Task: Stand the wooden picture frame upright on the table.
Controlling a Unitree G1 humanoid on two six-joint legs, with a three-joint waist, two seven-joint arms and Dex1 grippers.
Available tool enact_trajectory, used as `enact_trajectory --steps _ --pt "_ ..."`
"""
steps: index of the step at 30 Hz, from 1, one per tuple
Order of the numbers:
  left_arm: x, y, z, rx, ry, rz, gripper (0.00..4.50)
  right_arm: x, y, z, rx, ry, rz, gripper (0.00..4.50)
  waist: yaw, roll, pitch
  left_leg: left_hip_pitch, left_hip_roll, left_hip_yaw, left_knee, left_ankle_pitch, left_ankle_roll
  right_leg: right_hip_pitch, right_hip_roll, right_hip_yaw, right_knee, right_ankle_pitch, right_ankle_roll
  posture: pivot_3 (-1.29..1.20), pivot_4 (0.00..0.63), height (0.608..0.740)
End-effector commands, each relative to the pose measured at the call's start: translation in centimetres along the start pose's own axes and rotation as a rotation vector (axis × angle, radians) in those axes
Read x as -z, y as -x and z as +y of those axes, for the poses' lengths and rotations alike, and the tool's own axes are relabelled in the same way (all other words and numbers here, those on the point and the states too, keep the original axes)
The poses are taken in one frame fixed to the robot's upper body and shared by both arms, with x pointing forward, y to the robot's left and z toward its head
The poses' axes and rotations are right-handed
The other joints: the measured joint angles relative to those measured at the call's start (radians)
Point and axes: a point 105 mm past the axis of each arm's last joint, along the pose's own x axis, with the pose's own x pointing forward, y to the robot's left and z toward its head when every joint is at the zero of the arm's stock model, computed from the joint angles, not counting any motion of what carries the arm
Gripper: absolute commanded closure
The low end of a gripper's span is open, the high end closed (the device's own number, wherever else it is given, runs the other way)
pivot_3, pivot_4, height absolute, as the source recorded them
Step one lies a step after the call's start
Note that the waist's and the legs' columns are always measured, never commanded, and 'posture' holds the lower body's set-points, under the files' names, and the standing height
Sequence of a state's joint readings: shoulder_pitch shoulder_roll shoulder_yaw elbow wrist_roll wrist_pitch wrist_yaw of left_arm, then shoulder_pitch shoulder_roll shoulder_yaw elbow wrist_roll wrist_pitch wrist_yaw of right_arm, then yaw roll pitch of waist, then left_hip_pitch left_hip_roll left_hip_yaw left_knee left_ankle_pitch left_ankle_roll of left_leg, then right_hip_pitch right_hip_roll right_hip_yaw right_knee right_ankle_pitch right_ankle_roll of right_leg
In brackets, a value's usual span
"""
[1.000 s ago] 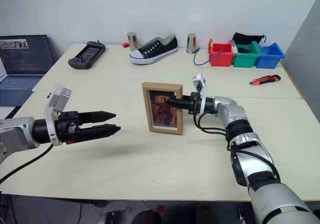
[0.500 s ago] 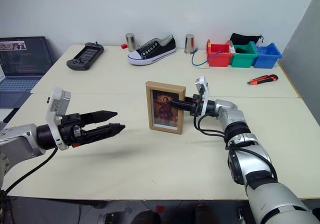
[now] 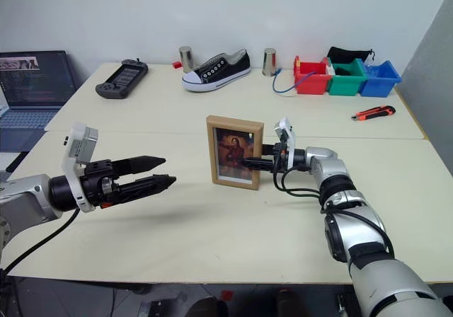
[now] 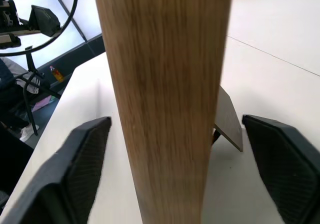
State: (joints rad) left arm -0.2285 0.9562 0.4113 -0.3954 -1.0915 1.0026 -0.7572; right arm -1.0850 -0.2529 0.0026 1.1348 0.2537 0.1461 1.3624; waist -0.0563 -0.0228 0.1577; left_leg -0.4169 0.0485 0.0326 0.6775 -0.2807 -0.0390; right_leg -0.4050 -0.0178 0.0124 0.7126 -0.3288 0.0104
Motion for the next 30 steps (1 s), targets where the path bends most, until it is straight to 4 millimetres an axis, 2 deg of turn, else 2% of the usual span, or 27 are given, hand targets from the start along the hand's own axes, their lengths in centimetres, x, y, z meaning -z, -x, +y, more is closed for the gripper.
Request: enact_trajectory --steps 1,4,11,17,23,26,30 --pt "-0.6 0.1 -0.1 0.009 -0.03 -0.003 0.0 -0.8 1.4 -0.1 -0.001 0.031 0.008 0.04 0.001 0.0 0.0 0.0 0.0 0.0 0.0 0.0 0.0 0.0 0.0 0.0 0.0 0.0 0.0 0.0 0.15 0.74" --pt "-0.5 0.2 0.2 0.005 -0.028 0.002 0.0 -0.7 2.9 -0.4 0.013 0.037 0.037 0.04 0.001 0.0 0.0 0.0 0.0 0.0 0.0 0.0 0.0 0.0 0.0 0.0 0.0 0.0 0.0 0.0 0.15 0.74" --pt "-0.8 0.7 1.3 -0.035 -0.053 0.014 0.0 -1.3 8.7 -0.9 0.103 0.097 0.142 0.04 0.006 0.0 0.0 0.0 0.0 0.0 0.0 0.0 0.0 0.0 0.0 0.0 -0.001 0.0 0.0 0.0 0.15 0.74" --pt "-0.1 0.9 3.1 -0.155 -0.081 0.019 0.0 -2.3 11.3 0.0 0.184 0.161 0.152 0.04 0.007 0.0 0.0 0.0 0.0 0.0 -0.001 0.0 0.0 0.0 0.0 0.001 -0.001 0.0 0.0 0.0 0.15 0.74" --pt "0.9 0.4 4.5 -0.373 -0.096 -0.056 0.0 -1.8 12.5 0.6 0.514 0.285 0.111 0.04 0.019 0.0 0.0 -0.001 0.0 0.001 0.0 0.0 0.0 0.0 0.0 0.001 -0.001 0.0 0.0 0.0 0.15 0.74" --pt "2.1 0.2 5.0 -0.476 -0.13 -0.05 0.0 -1.2 12.8 1.7 0.664 0.303 0.084 0.04 0.027 0.0 0.0 -0.002 0.0 0.0 0.0 0.0 0.0 0.0 0.0 0.001 0.0 0.0 0.0 0.0 0.15 0.74" --pt "3.8 -0.8 5.6 -0.59 -0.14 -0.055 0.0 0.1 13.4 2.1 0.932 0.281 0.023 0.04 0.031 0.0 0.0 -0.001 0.0 0.0 0.0 0.0 0.0 0.0 0.0 0.002 -0.001 0.0 0.0 0.0 0.15 0.74"
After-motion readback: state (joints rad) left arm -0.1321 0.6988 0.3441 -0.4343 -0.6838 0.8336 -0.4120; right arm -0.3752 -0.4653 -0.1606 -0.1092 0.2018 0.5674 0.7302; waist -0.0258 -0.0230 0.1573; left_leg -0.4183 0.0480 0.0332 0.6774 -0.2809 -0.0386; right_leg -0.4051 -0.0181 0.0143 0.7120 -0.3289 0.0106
